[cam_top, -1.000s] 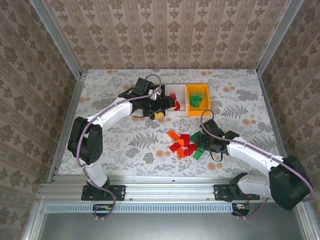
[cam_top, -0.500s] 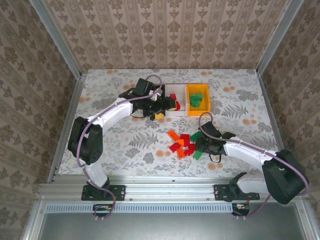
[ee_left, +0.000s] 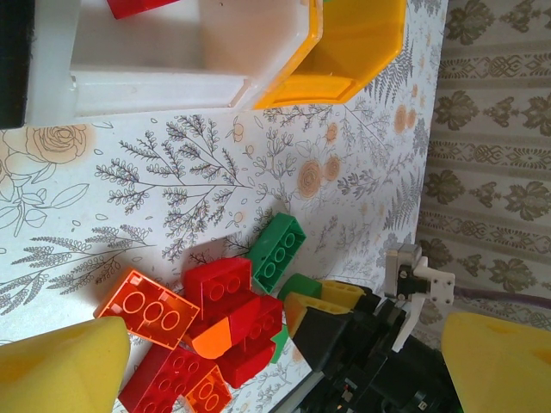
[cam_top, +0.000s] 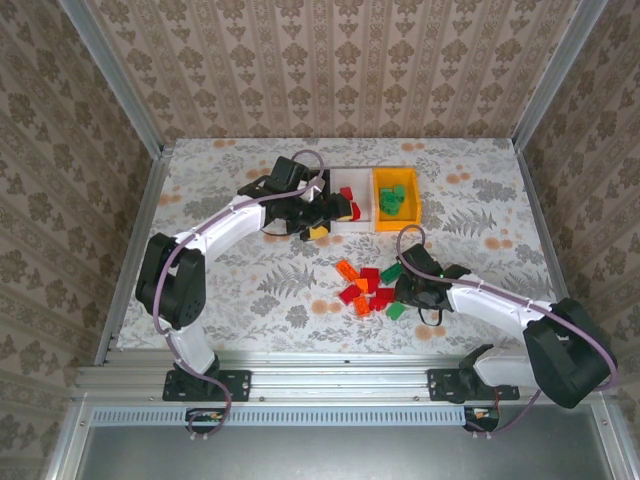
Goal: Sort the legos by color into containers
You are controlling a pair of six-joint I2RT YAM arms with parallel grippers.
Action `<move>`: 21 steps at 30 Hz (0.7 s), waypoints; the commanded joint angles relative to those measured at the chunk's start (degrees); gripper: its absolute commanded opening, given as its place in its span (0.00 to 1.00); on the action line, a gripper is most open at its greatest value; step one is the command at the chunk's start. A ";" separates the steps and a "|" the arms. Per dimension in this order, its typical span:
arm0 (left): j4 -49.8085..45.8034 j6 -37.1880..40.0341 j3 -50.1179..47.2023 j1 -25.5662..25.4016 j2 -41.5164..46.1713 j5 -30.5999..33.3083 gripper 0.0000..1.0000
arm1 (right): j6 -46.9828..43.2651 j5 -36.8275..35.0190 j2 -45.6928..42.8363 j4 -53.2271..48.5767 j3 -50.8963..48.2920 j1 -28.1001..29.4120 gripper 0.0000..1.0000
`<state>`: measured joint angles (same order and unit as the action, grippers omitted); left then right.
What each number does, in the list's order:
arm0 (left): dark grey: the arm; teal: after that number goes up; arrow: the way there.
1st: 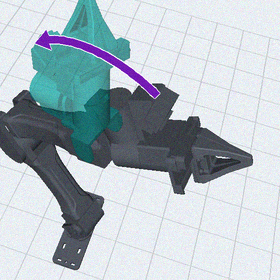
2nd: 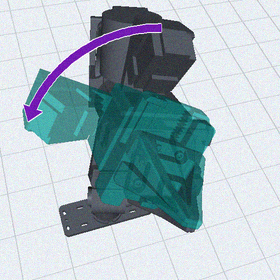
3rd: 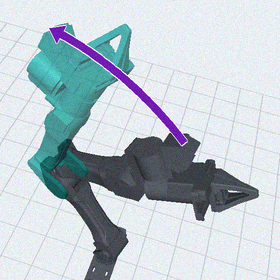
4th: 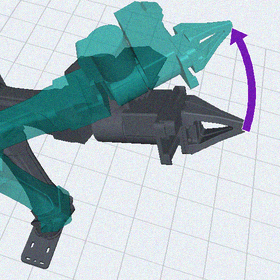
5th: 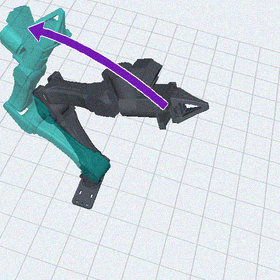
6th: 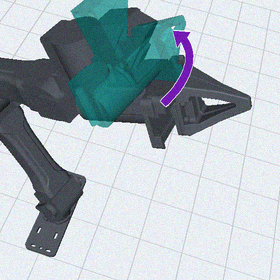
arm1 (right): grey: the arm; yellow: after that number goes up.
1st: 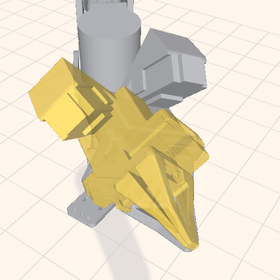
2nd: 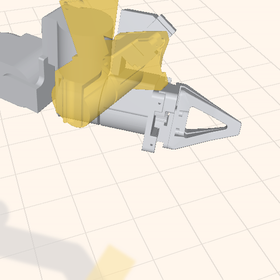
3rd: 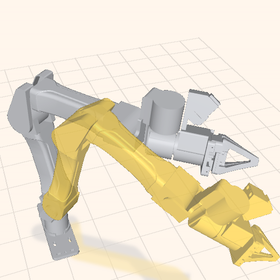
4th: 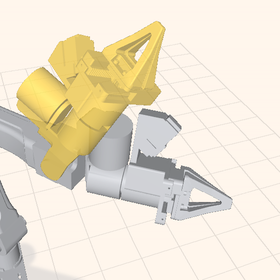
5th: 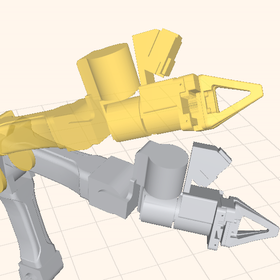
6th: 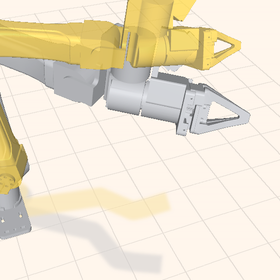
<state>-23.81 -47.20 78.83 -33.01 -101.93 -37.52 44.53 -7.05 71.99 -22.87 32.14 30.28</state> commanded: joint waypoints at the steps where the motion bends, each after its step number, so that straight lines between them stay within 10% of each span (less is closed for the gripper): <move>1: -0.91 0.18 0.81 -0.02 -0.12 0.12 0.95 | -2.79 -5.24 -3.32 -3.97 3.65 0.30 0.33; 7: -0.97 -0.04 0.72 0.76 -0.02 0.42 0.95 | -11.92 -8.21 0.16 -2.72 16.36 -5.64 0.33; 21: -1.70 0.79 1.24 2.17 -0.29 0.43 0.95 | -23.99 -2.88 43.00 -7.52 62.36 -14.98 0.34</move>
<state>-24.49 -47.18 78.83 -31.35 -101.95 -37.28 23.73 -10.04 112.16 -25.93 88.77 15.84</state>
